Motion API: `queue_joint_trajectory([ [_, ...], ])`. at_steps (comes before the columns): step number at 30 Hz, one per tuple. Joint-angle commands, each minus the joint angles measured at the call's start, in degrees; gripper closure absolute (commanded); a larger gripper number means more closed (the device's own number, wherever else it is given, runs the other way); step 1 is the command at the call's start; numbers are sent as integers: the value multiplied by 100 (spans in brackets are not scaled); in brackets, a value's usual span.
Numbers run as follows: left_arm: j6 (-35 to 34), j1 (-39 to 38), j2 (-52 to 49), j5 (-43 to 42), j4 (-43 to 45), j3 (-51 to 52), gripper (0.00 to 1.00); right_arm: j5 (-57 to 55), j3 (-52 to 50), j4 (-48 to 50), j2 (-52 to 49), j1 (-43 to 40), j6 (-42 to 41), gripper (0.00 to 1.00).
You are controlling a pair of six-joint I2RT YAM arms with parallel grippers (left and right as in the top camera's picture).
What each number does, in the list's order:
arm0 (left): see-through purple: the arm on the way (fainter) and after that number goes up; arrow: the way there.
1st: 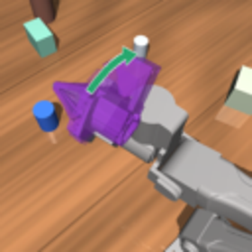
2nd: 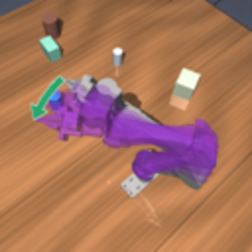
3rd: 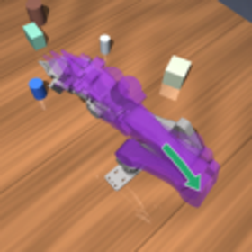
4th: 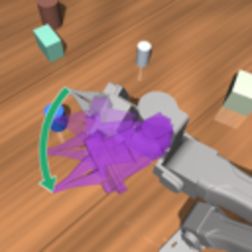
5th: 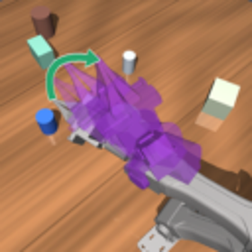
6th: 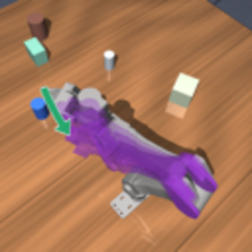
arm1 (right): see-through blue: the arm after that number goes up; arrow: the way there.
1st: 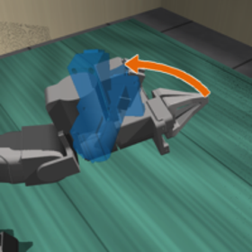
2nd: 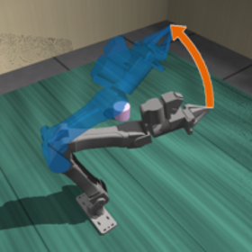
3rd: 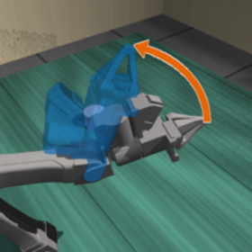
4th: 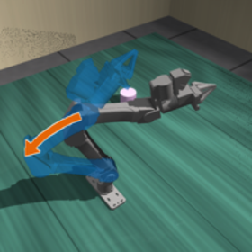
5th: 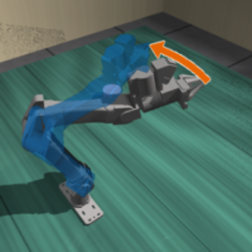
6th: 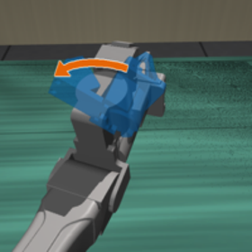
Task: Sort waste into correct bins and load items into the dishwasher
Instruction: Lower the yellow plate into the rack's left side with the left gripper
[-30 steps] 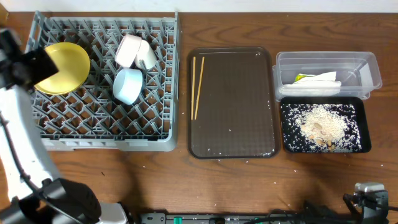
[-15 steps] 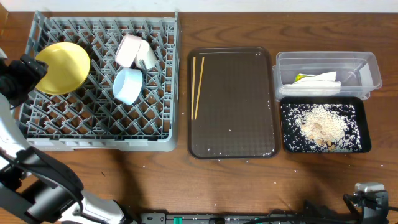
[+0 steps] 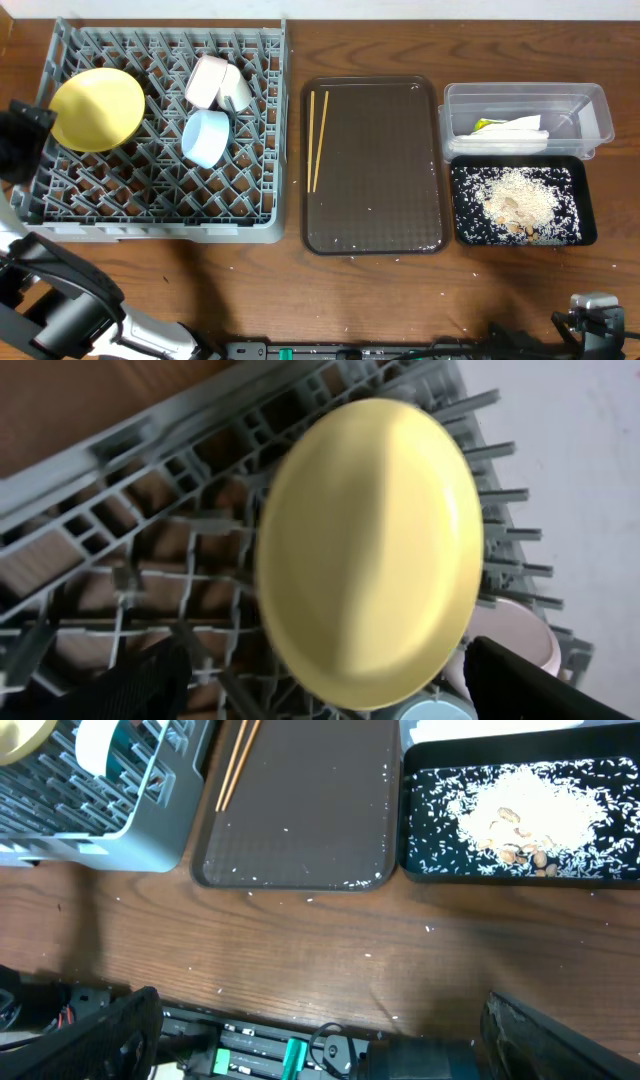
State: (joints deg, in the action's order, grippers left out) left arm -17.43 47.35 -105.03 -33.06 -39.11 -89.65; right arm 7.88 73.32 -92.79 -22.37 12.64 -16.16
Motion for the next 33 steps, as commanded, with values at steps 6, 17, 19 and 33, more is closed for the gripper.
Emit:
queue_joint_trajectory([
  [6,-129,208,-13,-778,623,682,11,-35,2,-9,-2,-72,-55,1],
  [17,-501,162,-17,-1137,1703,1412,11,-35,2,-9,-2,-72,-52,1],
  [19,-501,105,-20,-1137,1770,1412,11,-35,2,-9,-2,-72,-52,1],
  [33,-946,-168,-214,-1123,2334,1416,11,-35,2,-9,-2,-72,-52,1],
])
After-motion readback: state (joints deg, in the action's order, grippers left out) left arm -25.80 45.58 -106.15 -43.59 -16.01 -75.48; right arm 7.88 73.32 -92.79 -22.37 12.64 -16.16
